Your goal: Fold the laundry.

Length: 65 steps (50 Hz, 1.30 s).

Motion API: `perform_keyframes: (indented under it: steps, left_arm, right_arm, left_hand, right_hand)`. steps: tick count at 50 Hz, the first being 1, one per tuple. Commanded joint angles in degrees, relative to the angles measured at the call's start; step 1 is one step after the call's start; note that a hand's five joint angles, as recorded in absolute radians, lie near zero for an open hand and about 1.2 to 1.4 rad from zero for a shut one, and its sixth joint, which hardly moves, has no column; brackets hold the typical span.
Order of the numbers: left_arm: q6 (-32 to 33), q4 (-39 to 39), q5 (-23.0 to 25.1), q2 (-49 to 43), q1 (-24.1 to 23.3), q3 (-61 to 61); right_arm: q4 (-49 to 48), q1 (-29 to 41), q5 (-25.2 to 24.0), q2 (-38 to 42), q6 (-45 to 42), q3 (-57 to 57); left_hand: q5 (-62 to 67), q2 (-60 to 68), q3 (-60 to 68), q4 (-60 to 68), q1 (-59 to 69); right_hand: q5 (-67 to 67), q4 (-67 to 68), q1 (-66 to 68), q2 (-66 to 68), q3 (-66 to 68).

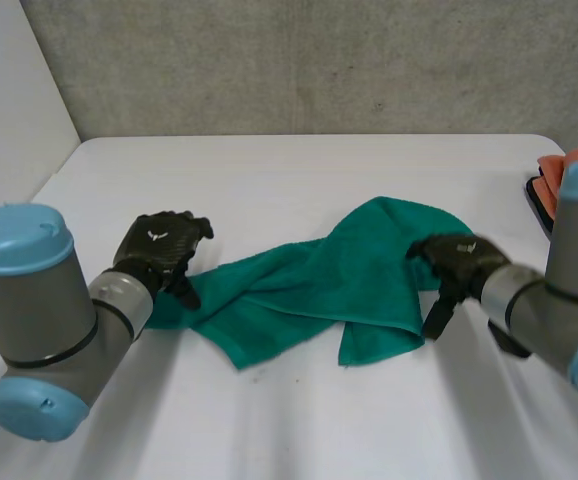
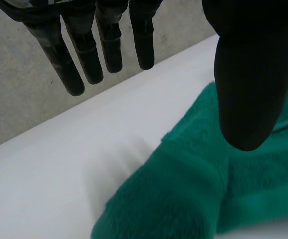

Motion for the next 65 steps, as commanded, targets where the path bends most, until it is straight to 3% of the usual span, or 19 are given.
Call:
perform_keyframes:
  steps: [1,6,14,18,22,25,26,29,35,44,48,55,62,65]
  left_arm:
    - [5.43,3.68,-0.02,-1.74,1.87,-2.71]
    - [10.43,5.44,0.07,-5.08,3.71,-2.62]
    - [12.64,7.28,0.25,-9.04,4.77,-0.96]
    - [12.73,7.46,0.25,-10.27,4.86,-0.08]
    - [12.73,8.25,0.25,-10.45,4.77,0.80]
    - [12.73,8.95,0.42,-10.80,4.77,1.15]
    - [12.73,9.13,0.42,-10.97,4.77,1.24]
    - [12.73,9.22,0.42,-11.06,4.77,1.24]
    - [12.73,8.60,0.42,-9.66,3.98,0.72]
    - [10.62,5.36,0.34,4.74,4.24,0.36]
    - [6.76,2.89,0.34,11.33,3.98,1.24]
    - [1.57,2.36,0.42,22.41,4.51,3.61]
    - [1.39,2.27,0.42,24.54,4.33,4.23]
    - [1.39,2.45,0.42,22.00,4.16,3.79]
  right_arm:
    - [-6.91,0.29,-3.01,0.71,6.70,5.94]
    - [-9.55,0.64,-2.74,3.08,7.67,5.58]
    - [-14.21,0.64,-2.39,7.03,7.23,2.69]
    - [-15.09,0.64,-2.30,8.97,6.97,1.19]
    - [-16.05,0.73,-2.21,10.11,6.71,0.05]
    - [-16.23,0.64,-2.04,10.20,6.27,-0.57]
    - [-16.23,0.64,-2.04,10.20,6.01,-0.57]
    - [-15.97,0.55,-2.13,9.24,4.69,-0.74]
    - [-15.53,0.11,-2.48,5.64,1.44,-1.36]
    - [-13.25,-0.06,-2.04,-6.13,-12.78,-3.81]
    - [-12.10,0.02,-1.95,-11.05,-16.92,-5.83]
    - [-7.81,0.11,-2.13,-18.53,-18.96,-11.28]
    - [2.30,0.29,-3.44,-18.19,-19.05,-17.26]
    - [6.61,0.37,-4.67,-12.93,-18.96,-19.37]
  left_hand:
    - [5.86,5.39,5.13,5.58,4.65]
    - [9.90,9.42,9.16,9.62,8.69]
    - [14.45,13.97,13.71,14.17,13.24]
    - [17.47,16.99,16.73,17.18,16.26]
    - [28.04,27.56,27.30,27.75,26.83]
    - [36.45,35.97,35.71,36.16,35.24]
    - [46.31,45.84,45.57,46.03,45.10]
    - [57.99,57.51,57.25,57.70,56.77]
    - [58.17,57.69,57.43,57.88,56.96]
    - [58.17,57.69,57.43,57.88,56.96]
    - [58.17,57.69,57.43,57.88,56.96]
    - [58.17,57.69,57.43,57.88,56.96]
    - [58.17,57.69,57.43,57.88,56.96]
    - [58.17,57.69,57.43,57.88,56.96]
  right_hand:
    - [2.34,2.50,4.45,3.30,3.65]
    - [7.72,7.89,9.84,8.69,9.03]
    - [21.51,21.67,23.62,22.47,22.82]
    - [36.30,36.47,38.41,37.26,37.61]
    - [65.55,65.71,67.66,66.51,66.86]
    - [66.38,66.55,68.49,67.34,67.69]
    - [66.38,66.55,68.49,67.34,67.69]
    - [66.38,66.55,68.49,67.34,67.69]
    - [66.38,66.55,68.49,67.34,67.69]
    - [66.38,66.55,68.49,67.34,67.69]
    - [66.38,66.55,68.49,67.34,67.69]
    - [66.38,66.55,68.49,67.34,67.69]
    - [66.38,66.55,68.49,67.34,67.69]
    - [66.38,66.55,68.49,67.34,67.69]
